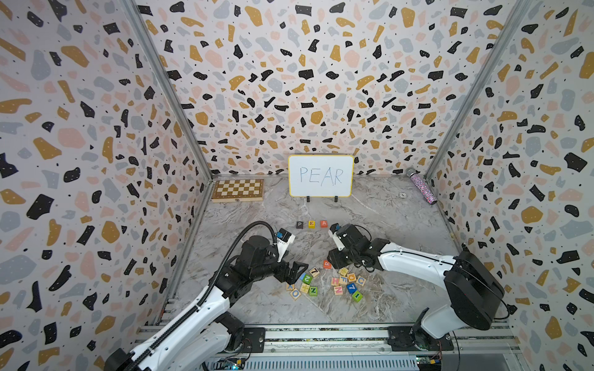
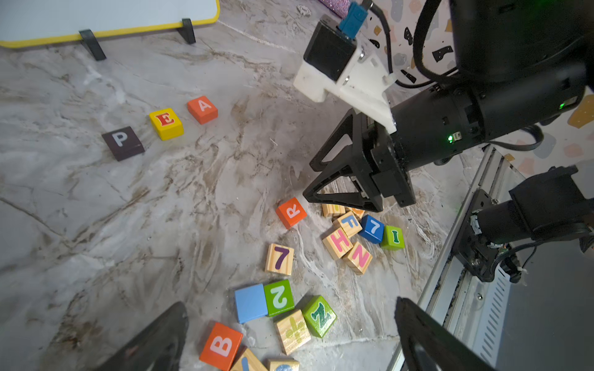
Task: Spell the uppercase word “pear” with letter blocks
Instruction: Pick up the letter block from the center of the board.
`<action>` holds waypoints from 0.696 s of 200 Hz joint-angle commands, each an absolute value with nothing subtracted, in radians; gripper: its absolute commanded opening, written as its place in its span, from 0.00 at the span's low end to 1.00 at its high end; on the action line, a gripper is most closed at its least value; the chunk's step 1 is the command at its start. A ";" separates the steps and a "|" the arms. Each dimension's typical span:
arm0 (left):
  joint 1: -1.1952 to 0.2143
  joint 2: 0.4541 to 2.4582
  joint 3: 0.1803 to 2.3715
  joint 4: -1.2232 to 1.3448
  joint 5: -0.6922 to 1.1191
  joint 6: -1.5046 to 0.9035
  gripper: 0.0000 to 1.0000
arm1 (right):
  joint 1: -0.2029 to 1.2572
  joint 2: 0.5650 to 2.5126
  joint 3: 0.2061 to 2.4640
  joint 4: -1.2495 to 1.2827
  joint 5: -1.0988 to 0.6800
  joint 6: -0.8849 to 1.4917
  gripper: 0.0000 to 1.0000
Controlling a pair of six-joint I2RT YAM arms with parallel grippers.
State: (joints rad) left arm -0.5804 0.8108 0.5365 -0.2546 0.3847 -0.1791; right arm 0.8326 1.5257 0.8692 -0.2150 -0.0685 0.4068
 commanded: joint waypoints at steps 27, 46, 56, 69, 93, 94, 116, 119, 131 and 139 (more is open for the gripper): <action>-0.636 0.772 0.466 -0.196 0.376 -0.190 0.99 | 0.849 1.475 0.800 -0.201 -0.163 0.232 0.61; -0.650 0.773 0.460 -0.201 0.353 -0.184 0.99 | 0.824 1.505 0.812 -0.222 -0.162 0.248 0.61; -0.656 0.772 0.455 -0.193 0.346 -0.185 0.99 | 0.833 1.525 0.819 -0.221 -0.187 0.233 0.63; -0.661 0.774 0.438 -0.189 0.351 -0.185 0.99 | 0.863 1.530 0.818 -0.207 -0.184 0.189 0.64; -0.664 0.786 0.430 -0.154 0.353 -0.181 0.99 | 0.857 1.526 0.819 -0.191 -0.168 0.086 0.65; -0.665 0.787 0.430 -0.153 0.354 -0.182 0.99 | 0.855 1.526 0.819 -0.189 -0.169 0.082 0.65; -0.667 0.797 0.423 -0.135 0.361 -0.170 0.99 | 0.811 1.531 0.826 -0.157 -0.202 0.011 0.66; -0.667 0.800 0.423 -0.134 0.363 -0.168 0.99 | 0.808 1.533 0.827 -0.153 -0.201 0.001 0.66; -0.669 0.810 0.422 -0.125 0.373 -0.163 0.99 | 0.798 1.548 0.835 -0.143 -0.209 -0.052 0.66; -0.673 0.815 0.420 -0.116 0.380 -0.165 0.99 | 0.790 1.569 0.851 -0.147 -0.213 -0.081 0.66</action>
